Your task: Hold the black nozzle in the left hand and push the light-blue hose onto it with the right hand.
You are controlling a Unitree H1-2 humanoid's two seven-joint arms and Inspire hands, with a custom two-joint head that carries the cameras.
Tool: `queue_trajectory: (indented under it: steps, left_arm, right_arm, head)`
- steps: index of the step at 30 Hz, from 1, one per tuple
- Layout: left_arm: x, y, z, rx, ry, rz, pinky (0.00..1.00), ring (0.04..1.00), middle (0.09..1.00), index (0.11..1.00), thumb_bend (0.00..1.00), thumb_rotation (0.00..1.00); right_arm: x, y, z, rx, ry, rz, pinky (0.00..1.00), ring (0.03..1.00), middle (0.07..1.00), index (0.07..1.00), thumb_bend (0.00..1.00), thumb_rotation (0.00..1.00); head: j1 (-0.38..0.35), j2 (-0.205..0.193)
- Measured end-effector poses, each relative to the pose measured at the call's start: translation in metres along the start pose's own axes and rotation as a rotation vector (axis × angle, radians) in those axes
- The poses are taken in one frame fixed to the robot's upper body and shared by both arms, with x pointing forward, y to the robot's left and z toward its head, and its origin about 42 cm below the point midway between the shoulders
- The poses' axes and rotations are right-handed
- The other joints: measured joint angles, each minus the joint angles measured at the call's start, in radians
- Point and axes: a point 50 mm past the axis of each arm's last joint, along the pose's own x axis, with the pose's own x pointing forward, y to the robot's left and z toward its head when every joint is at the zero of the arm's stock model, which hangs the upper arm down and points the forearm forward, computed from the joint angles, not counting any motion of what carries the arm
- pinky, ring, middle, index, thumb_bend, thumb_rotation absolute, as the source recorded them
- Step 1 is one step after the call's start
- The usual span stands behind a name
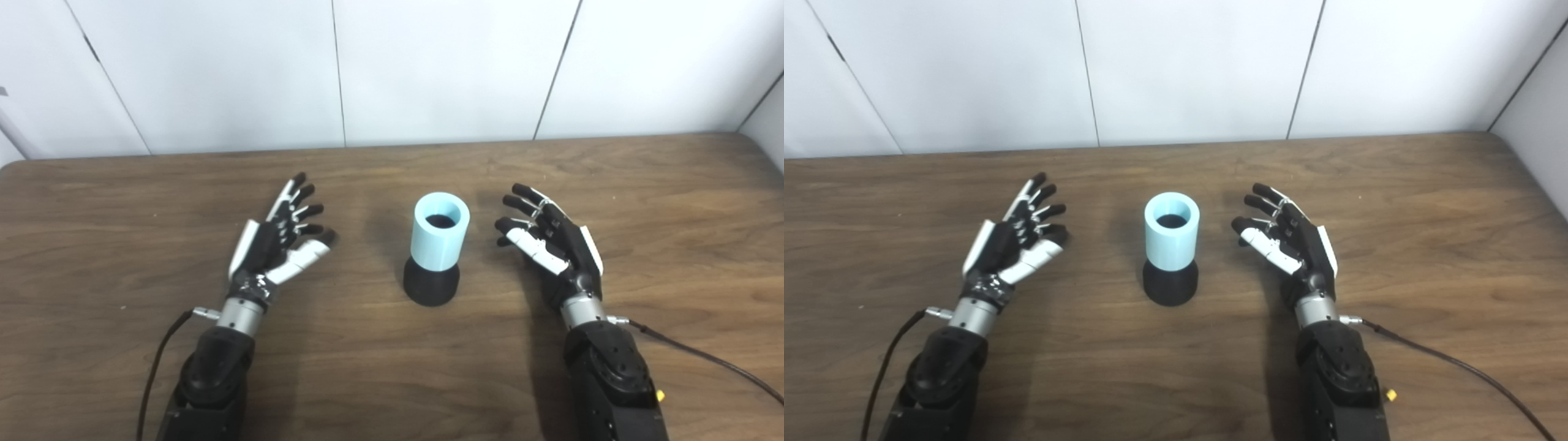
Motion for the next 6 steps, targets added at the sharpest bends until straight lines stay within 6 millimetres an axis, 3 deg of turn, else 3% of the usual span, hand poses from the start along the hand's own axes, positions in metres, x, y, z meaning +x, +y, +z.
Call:
queue_trajectory:
  steps: [4, 6]
  left_arm:
    - [-0.0044, 0.0029, 0.0007, -0.117, -0.003, 0.035, 0.62, 0.767, 0.807, 0.858, 0.64, 0.33]
    - [-0.0080, 0.0030, 0.0013, -0.156, 0.000, 0.036, 0.67, 0.812, 0.844, 0.865, 0.66, 0.30]
  right_arm:
    - [0.0011, -0.0025, -0.0030, 0.001, -0.019, 0.011, 0.45, 0.619, 0.744, 0.741, 0.61, 0.37]
    - [0.0008, -0.0043, -0.0030, -0.001, -0.026, 0.016, 0.45, 0.610, 0.738, 0.730, 0.63, 0.40]
  head:
    - [0.002, -0.009]
    - [0.002, -0.017]
